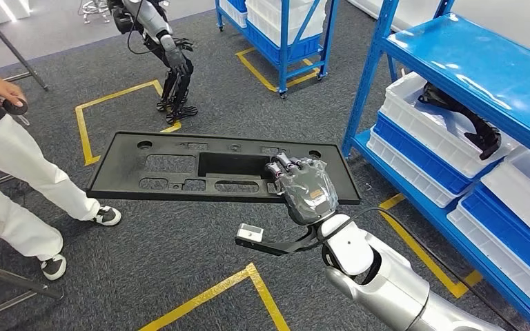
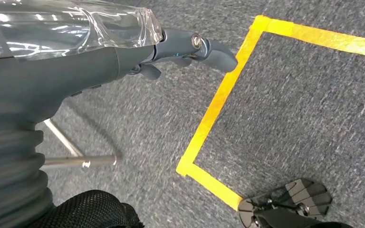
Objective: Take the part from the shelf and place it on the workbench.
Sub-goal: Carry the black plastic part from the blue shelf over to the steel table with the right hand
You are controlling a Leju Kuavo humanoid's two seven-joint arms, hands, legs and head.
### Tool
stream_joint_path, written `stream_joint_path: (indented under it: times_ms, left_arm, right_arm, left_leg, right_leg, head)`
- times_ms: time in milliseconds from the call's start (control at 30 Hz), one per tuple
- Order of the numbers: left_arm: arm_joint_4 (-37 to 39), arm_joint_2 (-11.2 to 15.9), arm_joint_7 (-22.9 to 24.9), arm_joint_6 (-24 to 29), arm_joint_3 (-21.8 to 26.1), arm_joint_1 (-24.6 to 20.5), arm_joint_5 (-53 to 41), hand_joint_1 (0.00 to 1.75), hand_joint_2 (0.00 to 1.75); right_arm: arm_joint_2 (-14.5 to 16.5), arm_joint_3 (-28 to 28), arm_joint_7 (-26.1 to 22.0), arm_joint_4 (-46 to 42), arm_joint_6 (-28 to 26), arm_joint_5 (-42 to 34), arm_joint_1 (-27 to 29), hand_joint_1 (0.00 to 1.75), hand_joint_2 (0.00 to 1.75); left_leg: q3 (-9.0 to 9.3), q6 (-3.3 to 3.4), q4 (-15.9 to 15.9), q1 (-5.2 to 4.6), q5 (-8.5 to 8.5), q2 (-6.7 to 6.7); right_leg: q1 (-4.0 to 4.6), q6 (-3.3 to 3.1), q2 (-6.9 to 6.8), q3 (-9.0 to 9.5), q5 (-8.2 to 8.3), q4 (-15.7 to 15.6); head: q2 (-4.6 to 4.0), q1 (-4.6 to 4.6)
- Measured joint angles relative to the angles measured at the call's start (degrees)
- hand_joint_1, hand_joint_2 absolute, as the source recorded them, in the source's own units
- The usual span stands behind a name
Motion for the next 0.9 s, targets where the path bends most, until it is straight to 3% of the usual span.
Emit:
stream_joint_path:
  times_ms: [67, 133, 200, 267, 300, 333, 433, 500, 567, 633, 700, 767, 800, 833, 900]
  left_arm:
    - [0.0, 0.1, 0.0, 0.0, 0.0, 0.2, 0.0, 0.00, 1.75]
    - [0.0, 0.2, 0.0, 0.1, 0.0, 0.2, 0.0, 0.00, 1.75]
    - [0.0, 0.2, 0.0, 0.1, 0.0, 0.0, -0.1, 0.00, 1.75]
    - [0.0, 0.2, 0.0, 0.1, 0.0, -0.1, -0.1, 0.00, 1.75]
    - [0.0, 0.2, 0.0, 0.1, 0.0, 0.0, -0.1, 0.00, 1.75]
    - [0.0, 0.2, 0.0, 0.1, 0.0, 0.0, -0.1, 0.00, 1.75]
    - [0.0, 0.2, 0.0, 0.1, 0.0, 0.0, -0.2, 0.00, 1.75]
    - [0.0, 0.2, 0.1, 0.0, 0.0, 0.1, -0.2, 0.00, 1.75]
    - [0.0, 0.2, 0.1, -0.1, 0.0, 0.2, -0.2, 0.00, 1.75]
    - [0.0, 0.2, 0.1, -0.1, 0.0, 0.2, -0.2, 0.00, 1.75]
    - [0.0, 0.3, 0.1, -0.1, 0.0, 0.1, -0.2, 0.00, 1.75]
    - [0.0, 0.3, 0.2, -0.1, 0.0, 0.1, -0.2, 0.00, 1.75]
    - [0.0, 0.3, 0.2, -0.1, 0.0, 0.1, -0.2, 0.00, 1.75]
    - [0.0, 0.3, 0.2, -0.1, 0.0, 0.1, -0.2, 0.00, 1.75]
    - [0.0, 0.3, 0.2, -0.1, 0.0, 0.1, -0.2, 0.00, 1.75]
  right_arm:
    - [0.0, 0.0, 0.0, 0.0, 0.0, 0.0, -0.2, 1.75, 1.75]
    - [0.1, 0.0, 0.0, 0.0, 0.0, 0.0, -0.3, 1.75, 1.75]
    - [0.1, 0.0, 0.0, 0.0, 0.0, 0.0, -0.4, 1.75, 1.75]
    - [0.1, 0.0, 0.0, 0.0, 0.0, 0.0, -0.3, 1.75, 1.75]
    - [0.1, 0.0, 0.0, 0.0, 0.0, 0.0, -0.3, 1.75, 1.75]
    - [0.1, 0.0, 0.0, 0.0, 0.0, 0.0, -0.3, 1.75, 1.75]
    - [0.2, 0.0, 0.0, 0.0, 0.0, -0.1, -0.4, 1.75, 1.75]
    - [0.2, 0.0, 0.0, 0.0, 0.0, -0.1, -0.5, 1.75, 1.75]
    - [0.2, 0.0, 0.0, 0.0, -0.1, -0.1, -0.6, 1.75, 1.75]
    - [0.3, 0.0, 0.0, 0.0, -0.2, -0.2, -0.6, 1.75, 1.75]
    - [0.2, 0.0, 0.0, 0.0, -0.2, -0.2, -0.5, 1.75, 1.75]
    - [0.2, 0.0, 0.1, 0.0, -0.3, -0.3, -0.3, 1.75, 1.75]
    - [0.2, 0.0, 0.1, 0.0, -0.3, -0.3, -0.1, 1.75, 1.75]
    - [0.2, 0.0, 0.1, 0.0, -0.3, -0.3, 0.0, 1.75, 1.75]
    - [0.1, 0.0, 0.1, 0.0, -0.3, -0.3, 0.0, 1.75, 1.75]
  left_leg:
    - [-0.30, -0.62, 0.1, 0.25, -0.06, -0.29]
    - [-1.52, -1.32, 2.8, 0.21, -1.49, 2.47]
    - [-5.06, -1.98, 10.0, 0.33, -4.72, 5.62]
    - [-8.69, -2.42, 16.8, 0.70, -6.83, 6.31]
    - [-9.05, -2.53, 17.2, 0.82, -6.43, 6.44]
    - [-8.21, -2.55, 15.3, 0.90, -5.10, 6.68]
    - [-2.24, -1.99, 3.4, 0.51, -0.18, 9.36]
    - [-0.90, -1.30, 0.5, -0.07, 0.42, 10.08]
    - [-0.93, -0.57, 0.3, -0.20, 0.46, 8.79]
    - [-0.49, 0.22, -0.2, -0.01, 0.58, 7.61]
    - [-0.11, 0.87, -0.4, 0.10, 0.59, 6.52]
    - [-0.03, 1.18, -0.4, 0.03, 0.52, 5.19]
    - [0.01, 1.21, -0.3, -0.01, 0.48, 4.41]
    - [0.08, 1.19, -0.3, -0.02, 0.46, 3.60]
    - [0.20, 0.99, -0.2, 0.07, 0.32, 2.04]
  right_leg:
    - [0.10, -0.59, -1.36, 0.14, 0.12, -0.1]
    - [-0.01, -1.25, -2.64, 0.45, 0.17, -0.3]
    - [0.05, -1.66, -3.90, 0.71, -0.04, -0.4]
    - [0.10, -1.78, -5.27, 0.88, -0.28, -0.3]
    - [0.10, -1.71, -5.93, 1.01, -0.43, -0.3]
    - [0.08, -1.60, -6.57, 1.21, -0.62, -0.3]
    - [0.27, -0.87, -8.26, 2.08, -1.39, -0.4]
    - [0.55, -0.25, -9.09, 2.42, -1.79, -0.4]
    - [0.43, 0.36, -9.90, 2.75, -2.12, -0.6]
    - [0.18, 0.77, -8.39, 2.38, -3.59, 1.1]
    - [0.15, 0.75, -5.46, -0.68, -6.81, 7.6]
    - [0.28, 0.66, -4.28, -5.07, -9.12, 15.1]
    - [0.34, 0.63, -4.11, -6.32, -8.80, 16.5]
    - [0.33, 0.58, -3.97, -6.44, -7.30, 15.5]
    - [0.12, 0.45, -2.34, -3.95, -2.48, 8.2]
  head:
    - [0.01, 0.03]
    - [0.01, -0.07]
    - [0.01, -0.20]
    - [0.01, -0.21]
    - [0.01, -0.22]
    - [0.01, -0.22]
    - [0.01, -0.20]
    - [0.01, -0.16]
    - [0.01, -0.15]
    - [0.01, -0.10]
    - [0.01, 0.04]
    - [0.01, 0.14]
    - [0.01, 0.15]
    - [0.01, 0.16]
    - [0.01, 0.17]
